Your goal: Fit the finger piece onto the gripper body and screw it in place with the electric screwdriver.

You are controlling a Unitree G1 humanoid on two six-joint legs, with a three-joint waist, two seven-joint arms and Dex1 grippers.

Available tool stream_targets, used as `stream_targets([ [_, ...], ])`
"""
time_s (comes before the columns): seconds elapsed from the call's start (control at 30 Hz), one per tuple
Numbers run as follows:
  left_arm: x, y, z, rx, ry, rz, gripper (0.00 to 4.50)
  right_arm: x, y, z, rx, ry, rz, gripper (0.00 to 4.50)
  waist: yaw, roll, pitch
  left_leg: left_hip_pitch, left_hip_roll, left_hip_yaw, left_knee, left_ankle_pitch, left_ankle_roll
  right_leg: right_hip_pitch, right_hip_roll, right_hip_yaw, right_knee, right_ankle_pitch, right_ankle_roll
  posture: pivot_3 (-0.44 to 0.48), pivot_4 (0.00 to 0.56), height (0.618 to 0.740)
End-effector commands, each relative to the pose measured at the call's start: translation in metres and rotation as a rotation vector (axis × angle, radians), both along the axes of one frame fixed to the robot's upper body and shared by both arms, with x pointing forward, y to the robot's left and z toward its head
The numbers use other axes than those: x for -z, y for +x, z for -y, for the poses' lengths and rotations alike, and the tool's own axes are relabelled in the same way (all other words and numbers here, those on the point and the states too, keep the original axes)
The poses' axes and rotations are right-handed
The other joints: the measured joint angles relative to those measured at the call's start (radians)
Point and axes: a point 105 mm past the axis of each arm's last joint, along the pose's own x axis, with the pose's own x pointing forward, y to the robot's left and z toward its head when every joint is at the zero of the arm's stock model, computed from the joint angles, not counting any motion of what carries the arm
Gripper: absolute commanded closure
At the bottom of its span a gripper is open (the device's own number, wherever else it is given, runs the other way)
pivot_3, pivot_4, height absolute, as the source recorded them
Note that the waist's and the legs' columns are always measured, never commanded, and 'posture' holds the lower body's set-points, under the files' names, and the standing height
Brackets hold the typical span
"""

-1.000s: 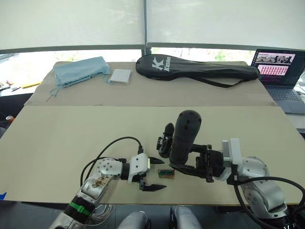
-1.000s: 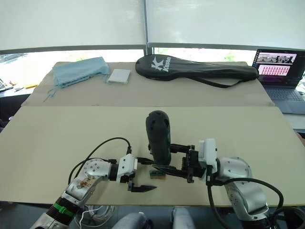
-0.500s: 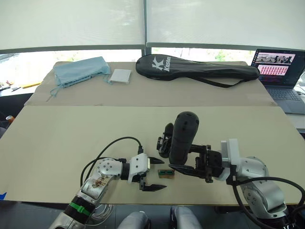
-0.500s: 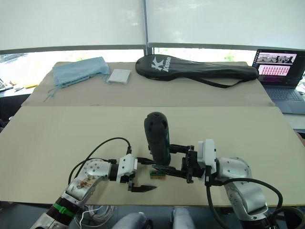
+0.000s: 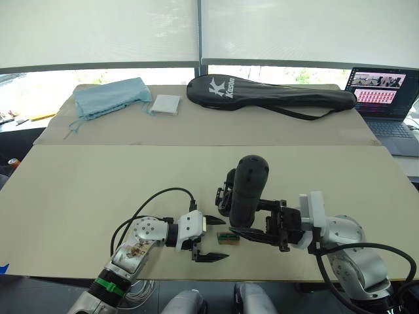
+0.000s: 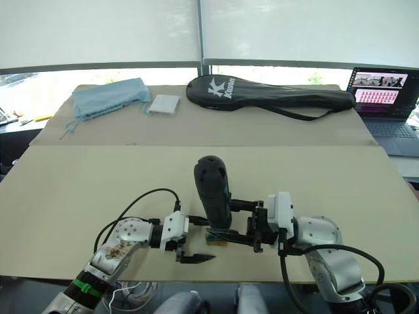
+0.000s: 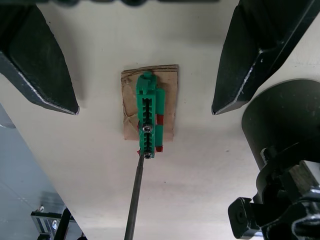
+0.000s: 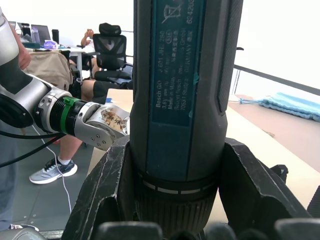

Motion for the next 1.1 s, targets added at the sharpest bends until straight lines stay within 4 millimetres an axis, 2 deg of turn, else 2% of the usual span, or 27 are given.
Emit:
stream_targets([
  [0.03,0.0136,-0.0061,0.0006,-0.002,0.021,-0.053,0.00,-0.0131,-0.0025,-0.0005,-0.008,0.030,0.062,2.58,0.000,0.000,0.000,0.000,0.000,0.000,0.000,0.000,0.000,0.000,0.000,0.000,0.000,0.000,0.000,0.000,0.150,0.740],
  [1.1,0.0082,-0.0030,-0.0002,-0.010,0.020,-0.045,0.00,-0.0076,-0.0007,-0.0029,-0.013,0.003,0.060,2.58,0.000,0.000,0.000,0.000,0.000,0.000,0.000,0.000,0.000,0.000,0.000,0.000,0.000,0.000,0.000,0.000,0.150,0.740],
])
